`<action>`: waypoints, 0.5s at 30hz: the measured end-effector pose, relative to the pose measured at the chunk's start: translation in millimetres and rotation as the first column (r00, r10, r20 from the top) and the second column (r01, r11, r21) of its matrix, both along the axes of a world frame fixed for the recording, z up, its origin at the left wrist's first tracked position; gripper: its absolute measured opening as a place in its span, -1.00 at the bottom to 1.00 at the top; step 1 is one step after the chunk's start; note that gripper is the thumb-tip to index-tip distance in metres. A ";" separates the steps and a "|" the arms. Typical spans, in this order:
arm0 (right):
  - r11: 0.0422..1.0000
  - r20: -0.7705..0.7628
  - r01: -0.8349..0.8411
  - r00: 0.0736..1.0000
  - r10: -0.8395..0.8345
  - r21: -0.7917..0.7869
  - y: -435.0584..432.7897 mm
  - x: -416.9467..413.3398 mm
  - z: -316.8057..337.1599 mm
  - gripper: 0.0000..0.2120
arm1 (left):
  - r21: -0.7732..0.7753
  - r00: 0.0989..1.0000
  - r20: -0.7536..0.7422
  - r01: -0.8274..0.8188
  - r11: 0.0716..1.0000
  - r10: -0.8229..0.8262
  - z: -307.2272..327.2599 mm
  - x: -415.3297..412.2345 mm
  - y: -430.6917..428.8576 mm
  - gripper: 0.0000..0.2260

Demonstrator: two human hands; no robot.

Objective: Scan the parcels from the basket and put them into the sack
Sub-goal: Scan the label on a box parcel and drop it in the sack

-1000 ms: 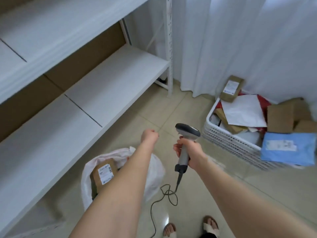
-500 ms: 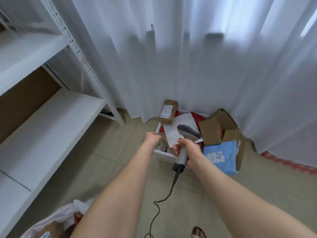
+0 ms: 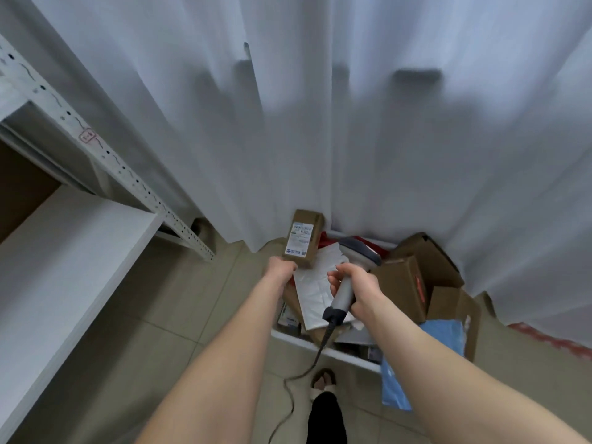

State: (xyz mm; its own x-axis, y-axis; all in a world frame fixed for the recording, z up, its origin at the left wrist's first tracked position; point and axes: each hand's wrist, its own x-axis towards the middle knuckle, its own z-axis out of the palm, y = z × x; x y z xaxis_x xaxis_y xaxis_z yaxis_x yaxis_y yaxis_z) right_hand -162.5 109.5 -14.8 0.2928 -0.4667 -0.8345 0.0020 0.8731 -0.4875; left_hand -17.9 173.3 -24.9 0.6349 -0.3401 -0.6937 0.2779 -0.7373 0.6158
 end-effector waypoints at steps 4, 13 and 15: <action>1.000 -0.050 0.000 0.999 0.000 0.009 -49.1 57.1 -60.2 -0.96 | 0.054 1.000 0.017 0.000 0.999 -0.001 -60.4 57.2 -46.0 -0.59; 0.999 -0.086 -0.041 0.995 0.043 0.025 -111.8 132.0 -210.2 -0.77 | 0.083 0.999 0.003 -0.036 0.996 0.036 -202.6 123.9 -111.3 -0.36; 0.997 -0.080 -0.083 0.993 0.083 0.002 -120.9 143.6 -235.2 -0.71 | 0.075 0.998 0.014 -0.067 0.995 0.067 -232.0 131.5 -117.8 -0.32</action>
